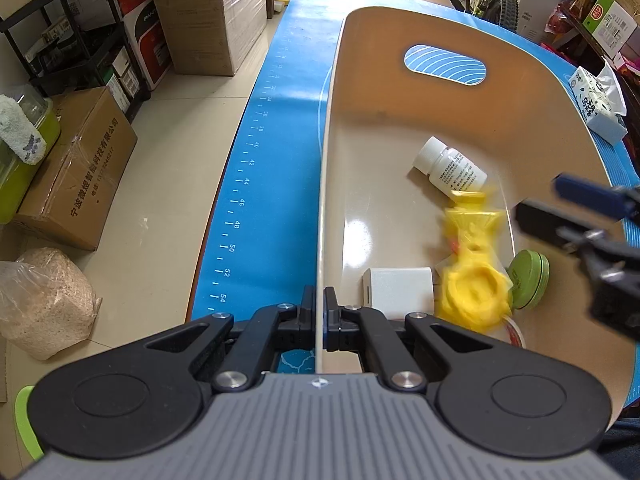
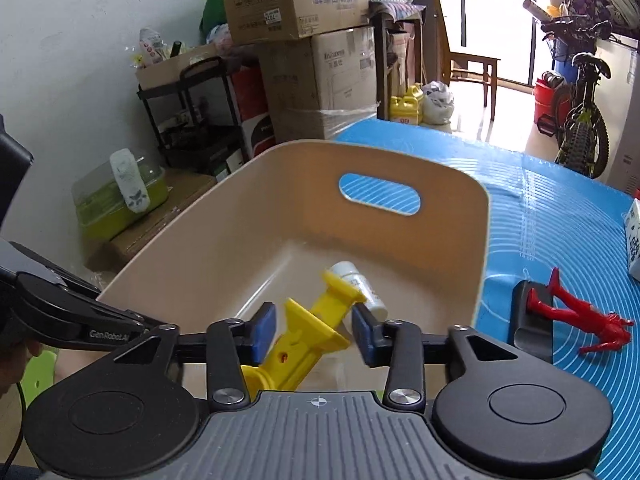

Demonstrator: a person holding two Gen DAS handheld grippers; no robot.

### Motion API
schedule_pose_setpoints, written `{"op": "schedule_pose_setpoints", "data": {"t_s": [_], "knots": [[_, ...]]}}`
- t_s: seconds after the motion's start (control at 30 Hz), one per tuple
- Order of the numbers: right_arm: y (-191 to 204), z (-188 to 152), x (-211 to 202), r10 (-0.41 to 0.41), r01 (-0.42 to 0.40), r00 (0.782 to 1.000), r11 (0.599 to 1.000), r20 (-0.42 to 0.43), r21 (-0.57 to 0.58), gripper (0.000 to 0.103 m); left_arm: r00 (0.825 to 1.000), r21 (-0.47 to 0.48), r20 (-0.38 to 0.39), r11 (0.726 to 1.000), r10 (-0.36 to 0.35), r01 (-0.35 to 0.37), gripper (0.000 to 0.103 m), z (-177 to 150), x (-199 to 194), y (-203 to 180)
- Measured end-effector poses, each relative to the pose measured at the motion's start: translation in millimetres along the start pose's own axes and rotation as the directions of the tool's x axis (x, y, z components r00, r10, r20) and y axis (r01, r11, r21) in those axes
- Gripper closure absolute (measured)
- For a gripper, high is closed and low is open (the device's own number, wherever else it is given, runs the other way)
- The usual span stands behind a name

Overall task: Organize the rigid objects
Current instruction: 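Lower the yellow toy into the basket and open the right gripper, then grasp the red toy figure with the right gripper and lift it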

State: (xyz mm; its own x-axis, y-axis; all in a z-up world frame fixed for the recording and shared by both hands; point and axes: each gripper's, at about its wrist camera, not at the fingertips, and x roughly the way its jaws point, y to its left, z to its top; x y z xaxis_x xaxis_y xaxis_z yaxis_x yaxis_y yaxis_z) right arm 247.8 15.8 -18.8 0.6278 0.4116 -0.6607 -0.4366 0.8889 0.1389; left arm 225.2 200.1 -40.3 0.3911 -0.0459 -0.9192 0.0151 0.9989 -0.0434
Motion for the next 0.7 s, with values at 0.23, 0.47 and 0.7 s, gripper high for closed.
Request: {"op": "schedule_pose_setpoints", "data": {"t_s": [0.23,0.47,0.7], "knots": [[-44.1,16.5,-37.7,-0.050,0.049,0.994,0.999,0.095,0.017,0.036,1.000,0.002,-0.001,1.000,0.004,-0.004,0.099,0.0,0.2,1.0],[-114.9,20.3,-48.8,-0.209,0.211,0.977,0.976,0.043,-0.052,0.036,1.000,0.003,-0.005,1.000,0.009,-0.009,0.099,-0.4,-0.1,2.4],[-164.6,5.8,-18.4,-0.270,0.254,0.959,0.953,-0.085,-0.165,0.035,1.000,0.003,-0.005,1.000,0.009,-0.009,0.099,-0.1,0.2,1.9]]}}
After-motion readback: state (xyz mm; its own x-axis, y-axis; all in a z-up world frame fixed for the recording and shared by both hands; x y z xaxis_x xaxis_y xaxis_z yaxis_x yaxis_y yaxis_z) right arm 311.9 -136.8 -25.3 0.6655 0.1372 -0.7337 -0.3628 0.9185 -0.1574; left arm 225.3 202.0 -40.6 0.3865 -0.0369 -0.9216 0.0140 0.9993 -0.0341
